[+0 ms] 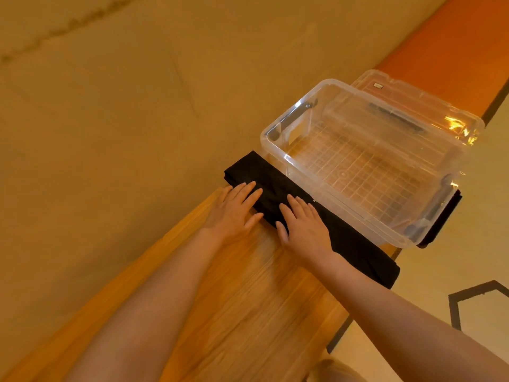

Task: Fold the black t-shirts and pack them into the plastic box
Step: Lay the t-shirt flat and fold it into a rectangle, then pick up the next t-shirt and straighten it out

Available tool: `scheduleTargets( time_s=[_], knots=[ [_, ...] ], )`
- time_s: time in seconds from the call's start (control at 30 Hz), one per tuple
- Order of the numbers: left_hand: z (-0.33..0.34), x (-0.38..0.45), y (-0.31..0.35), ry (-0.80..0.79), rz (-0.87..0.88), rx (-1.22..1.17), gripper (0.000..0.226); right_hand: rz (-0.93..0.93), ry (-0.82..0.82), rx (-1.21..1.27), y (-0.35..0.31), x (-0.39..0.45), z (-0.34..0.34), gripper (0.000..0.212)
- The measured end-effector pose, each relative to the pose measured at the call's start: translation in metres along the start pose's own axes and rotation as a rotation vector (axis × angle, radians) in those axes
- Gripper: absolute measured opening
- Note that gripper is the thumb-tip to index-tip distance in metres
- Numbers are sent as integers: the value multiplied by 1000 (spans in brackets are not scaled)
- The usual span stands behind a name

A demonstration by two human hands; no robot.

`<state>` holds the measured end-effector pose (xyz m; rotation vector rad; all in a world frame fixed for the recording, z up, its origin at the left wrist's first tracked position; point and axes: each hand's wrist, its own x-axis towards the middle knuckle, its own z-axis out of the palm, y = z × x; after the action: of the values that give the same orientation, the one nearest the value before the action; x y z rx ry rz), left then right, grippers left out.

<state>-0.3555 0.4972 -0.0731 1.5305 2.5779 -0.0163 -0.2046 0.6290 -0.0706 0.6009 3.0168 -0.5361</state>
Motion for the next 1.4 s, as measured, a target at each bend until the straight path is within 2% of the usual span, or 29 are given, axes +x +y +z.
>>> scheduleTargets(
  time_s=[0.13,0.3,0.5,0.67,0.97,1.2,1.4],
  knots=[
    [-10,-39,7,5,-91,45,70,-154,60,-66,-4,-6,-7,41],
    [-13,-102,26,63,-244,97,60,-406,35,-116,-18,-15,-18,38],
    [-9,-183,65,72,-505,128,60,-776,-77,-168,-44,-31,-22,40],
    [-3,-254,95,54,-695,85,59,-976,-147,-237,-76,-52,-16,40],
    [17,-368,129,-4,-901,95,59,-1194,-194,-286,-150,-106,14,50],
    [36,-456,150,-16,-1085,24,55,-1316,-246,-333,-209,-167,42,46],
    [58,-524,163,-77,-1269,-61,57,-1380,-325,-308,-250,-218,71,34]
  ],
)
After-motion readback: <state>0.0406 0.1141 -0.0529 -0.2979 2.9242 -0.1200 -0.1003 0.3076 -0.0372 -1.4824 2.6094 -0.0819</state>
